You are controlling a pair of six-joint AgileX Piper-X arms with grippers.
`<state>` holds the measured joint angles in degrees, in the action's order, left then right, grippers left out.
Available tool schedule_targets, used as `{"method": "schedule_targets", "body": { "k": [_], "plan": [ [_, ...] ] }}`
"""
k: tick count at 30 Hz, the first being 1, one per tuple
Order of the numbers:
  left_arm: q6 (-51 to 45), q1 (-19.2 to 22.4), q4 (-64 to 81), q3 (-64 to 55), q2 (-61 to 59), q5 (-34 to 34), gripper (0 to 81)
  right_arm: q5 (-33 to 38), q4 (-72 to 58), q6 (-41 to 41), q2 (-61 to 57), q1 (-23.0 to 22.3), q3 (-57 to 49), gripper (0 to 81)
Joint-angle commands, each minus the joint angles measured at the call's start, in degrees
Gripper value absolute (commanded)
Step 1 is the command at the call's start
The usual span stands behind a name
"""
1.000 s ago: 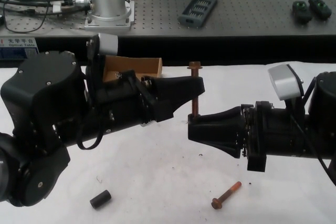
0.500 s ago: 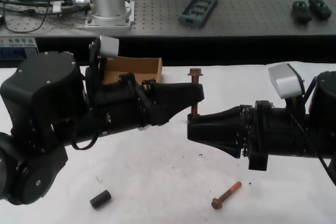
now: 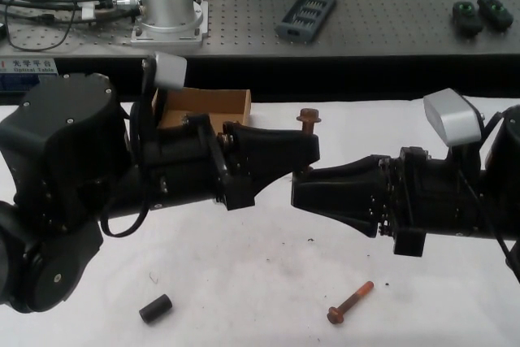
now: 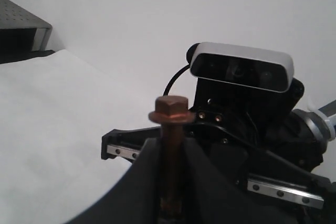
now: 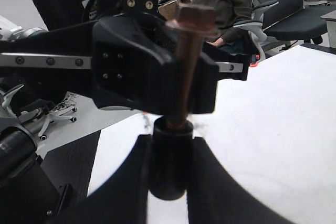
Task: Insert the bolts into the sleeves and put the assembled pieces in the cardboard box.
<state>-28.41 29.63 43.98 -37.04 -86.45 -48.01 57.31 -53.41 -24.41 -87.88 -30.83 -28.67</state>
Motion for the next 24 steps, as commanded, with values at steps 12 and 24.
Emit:
{"method": "schedule_targets", "body": {
  "k": [12,24],
  "plan": [
    [2.35,0.05,-0.65,-0.23,0.16,-0.29,33.0,-0.99,-3.54,-1.78,0.21,1.66,-0.46,5.4],
    [3.96,-5.22,-0.65,-0.23,0.16,-0.74,33.0,-1.60,-3.54,-2.43,0.21,1.67,-0.46,5.4]
  ]
}}
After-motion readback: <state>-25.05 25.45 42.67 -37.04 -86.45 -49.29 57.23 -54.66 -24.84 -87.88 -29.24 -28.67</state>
